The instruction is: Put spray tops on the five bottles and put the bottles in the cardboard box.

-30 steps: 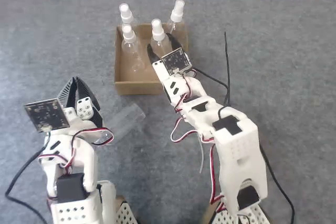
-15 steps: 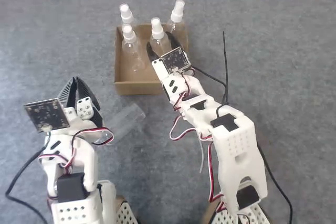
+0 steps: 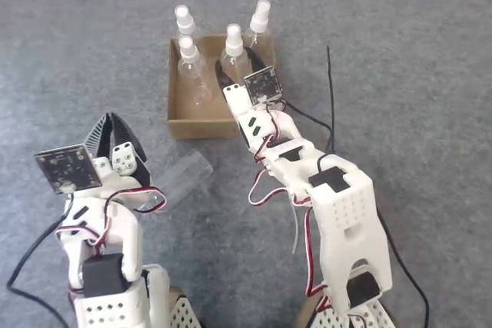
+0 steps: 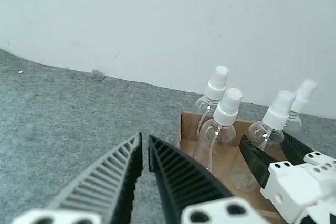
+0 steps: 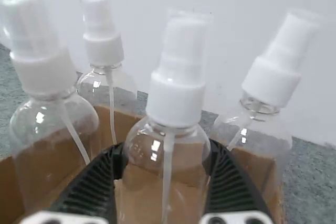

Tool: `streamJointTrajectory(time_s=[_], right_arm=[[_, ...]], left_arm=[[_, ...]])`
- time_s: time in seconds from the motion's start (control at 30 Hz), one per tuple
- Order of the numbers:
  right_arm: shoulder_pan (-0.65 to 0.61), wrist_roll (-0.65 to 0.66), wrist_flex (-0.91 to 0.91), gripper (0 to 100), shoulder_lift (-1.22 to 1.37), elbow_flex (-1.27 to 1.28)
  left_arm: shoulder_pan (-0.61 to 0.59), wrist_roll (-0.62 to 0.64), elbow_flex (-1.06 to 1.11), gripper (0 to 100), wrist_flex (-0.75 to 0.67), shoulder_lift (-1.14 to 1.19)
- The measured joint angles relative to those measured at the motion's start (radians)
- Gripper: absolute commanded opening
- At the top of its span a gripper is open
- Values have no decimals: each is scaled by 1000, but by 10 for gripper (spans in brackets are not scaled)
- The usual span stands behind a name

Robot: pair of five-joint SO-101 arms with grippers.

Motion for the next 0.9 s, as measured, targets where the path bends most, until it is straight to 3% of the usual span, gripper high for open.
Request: streamJointTrajectory(time_s=[0.17, 0.37, 0.9], right_arm=[[2, -2, 0, 13, 0, 0], [2, -2, 0, 140, 0, 0], [2, -3, 0, 128, 0, 6]], left_arm=[[0, 0, 0, 13, 0, 0], [-23, 5, 0, 13, -21, 0], [-21, 3, 0, 13, -29, 0]])
